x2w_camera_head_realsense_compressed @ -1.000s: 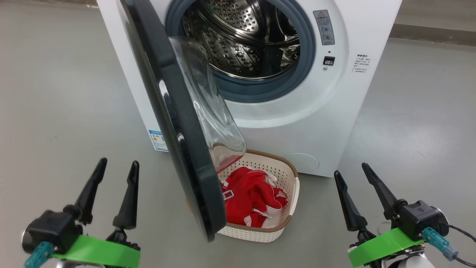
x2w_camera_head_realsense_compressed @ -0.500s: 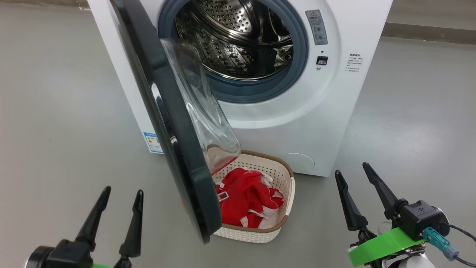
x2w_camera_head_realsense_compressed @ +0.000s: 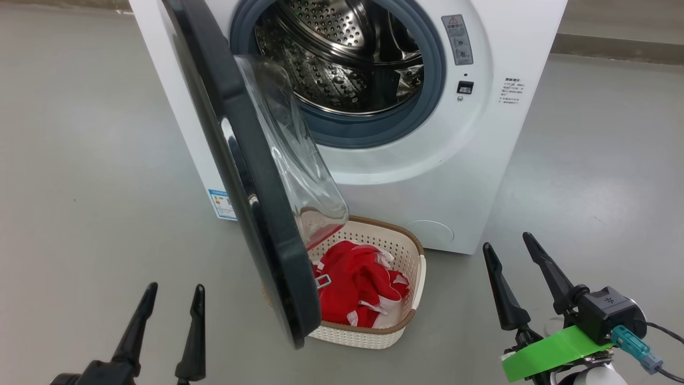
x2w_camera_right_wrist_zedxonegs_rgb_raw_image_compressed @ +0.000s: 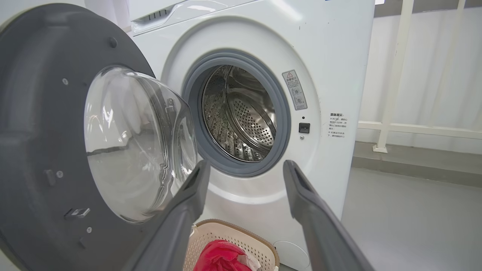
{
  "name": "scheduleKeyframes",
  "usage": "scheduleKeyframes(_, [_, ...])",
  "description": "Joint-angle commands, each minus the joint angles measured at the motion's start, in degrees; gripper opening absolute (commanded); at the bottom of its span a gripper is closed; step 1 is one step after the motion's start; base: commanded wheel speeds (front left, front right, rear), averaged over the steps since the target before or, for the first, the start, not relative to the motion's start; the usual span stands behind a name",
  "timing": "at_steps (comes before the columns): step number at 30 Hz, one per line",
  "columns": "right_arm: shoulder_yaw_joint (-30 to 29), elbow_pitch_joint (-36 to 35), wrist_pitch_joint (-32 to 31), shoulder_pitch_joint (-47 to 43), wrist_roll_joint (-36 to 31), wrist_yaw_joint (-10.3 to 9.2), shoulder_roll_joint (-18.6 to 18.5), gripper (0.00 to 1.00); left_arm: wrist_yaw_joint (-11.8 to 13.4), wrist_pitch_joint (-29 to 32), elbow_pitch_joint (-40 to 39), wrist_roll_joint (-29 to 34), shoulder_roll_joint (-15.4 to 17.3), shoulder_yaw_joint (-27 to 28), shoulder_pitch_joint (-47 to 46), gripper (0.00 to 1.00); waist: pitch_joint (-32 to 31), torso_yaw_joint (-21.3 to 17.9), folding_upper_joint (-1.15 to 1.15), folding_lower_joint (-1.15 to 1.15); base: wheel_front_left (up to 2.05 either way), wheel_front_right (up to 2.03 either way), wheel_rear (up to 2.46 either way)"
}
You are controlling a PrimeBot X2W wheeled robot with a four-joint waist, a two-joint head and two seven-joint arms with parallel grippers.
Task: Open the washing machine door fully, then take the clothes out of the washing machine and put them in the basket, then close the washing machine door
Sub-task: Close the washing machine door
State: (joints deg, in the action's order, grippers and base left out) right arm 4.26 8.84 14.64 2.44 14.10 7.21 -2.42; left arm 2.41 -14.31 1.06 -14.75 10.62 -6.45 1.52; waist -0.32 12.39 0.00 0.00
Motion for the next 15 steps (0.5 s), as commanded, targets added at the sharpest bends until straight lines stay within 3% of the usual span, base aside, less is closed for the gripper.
scheduleKeyframes(1, [0.96, -1.69, 0.36, 0.62, 0.10, 0.28, -0.45, 1.00, -0.67, -0.68, -1.30, 0.93, 0.20, 2.53, -0.83, 1.00, 0.08, 0.08, 0.00, 0.00, 0.00, 0.00, 0.00])
scheduleKeyframes(15, [1.23, -1.33, 0.36, 0.39, 0.28, 0.28, -0.45, 1.00, -2.20, -0.69, -0.56, 2.19, -1.99, 4.49, -0.70, 1.00, -0.24, 0.13, 0.00, 0.00, 0.00, 0.00, 0.00])
